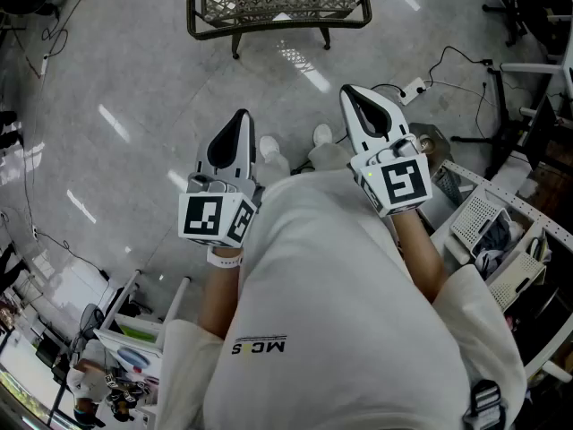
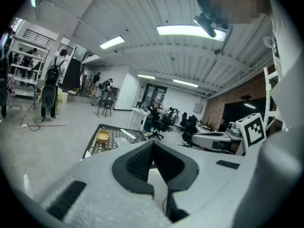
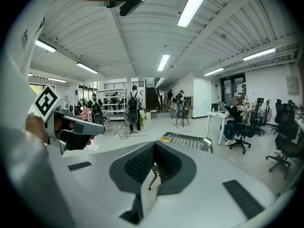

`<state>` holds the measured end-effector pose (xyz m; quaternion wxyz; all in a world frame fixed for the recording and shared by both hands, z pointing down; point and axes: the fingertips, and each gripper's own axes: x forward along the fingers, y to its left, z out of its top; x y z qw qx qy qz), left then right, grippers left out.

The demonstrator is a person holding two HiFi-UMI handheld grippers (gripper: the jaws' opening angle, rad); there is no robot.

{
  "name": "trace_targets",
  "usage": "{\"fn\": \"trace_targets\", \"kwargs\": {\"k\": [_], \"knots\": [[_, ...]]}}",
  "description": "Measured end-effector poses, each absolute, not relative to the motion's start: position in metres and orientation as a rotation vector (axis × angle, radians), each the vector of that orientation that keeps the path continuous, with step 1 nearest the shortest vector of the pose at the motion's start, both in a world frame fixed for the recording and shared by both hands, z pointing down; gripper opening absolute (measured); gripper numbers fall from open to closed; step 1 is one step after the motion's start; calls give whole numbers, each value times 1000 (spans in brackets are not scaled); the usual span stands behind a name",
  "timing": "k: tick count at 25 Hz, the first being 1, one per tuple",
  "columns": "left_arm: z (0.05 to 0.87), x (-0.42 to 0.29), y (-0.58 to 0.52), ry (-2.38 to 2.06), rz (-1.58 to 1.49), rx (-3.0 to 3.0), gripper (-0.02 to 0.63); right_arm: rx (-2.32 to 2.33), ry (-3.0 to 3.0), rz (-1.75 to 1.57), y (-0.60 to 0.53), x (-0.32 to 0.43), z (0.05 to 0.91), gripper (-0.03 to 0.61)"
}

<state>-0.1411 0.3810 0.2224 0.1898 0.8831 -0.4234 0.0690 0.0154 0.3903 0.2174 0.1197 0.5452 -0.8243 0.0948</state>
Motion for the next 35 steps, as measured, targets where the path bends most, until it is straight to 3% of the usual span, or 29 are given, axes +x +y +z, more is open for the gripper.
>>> {"fn": "trace_targets", "kwargs": {"k": [6,10,17,23,35], "knots": [[221,-79,394,-1178,231,2510,22,1619,-2403,281,394,73,224,14],[235,-48,399,-1191,301,2487,23,1682,-2489,518,394,112,234,14],[226,-5,394,-1235,305,2505,23,1672,-2564,440,382,148,230,14],[237,0,380,-1248,325,2440,23,1746,-2666,697,361,166,227,14],[250,-41,230,-1220,254,2425,23,1686,-2577,649,217,115,243,15]]}}
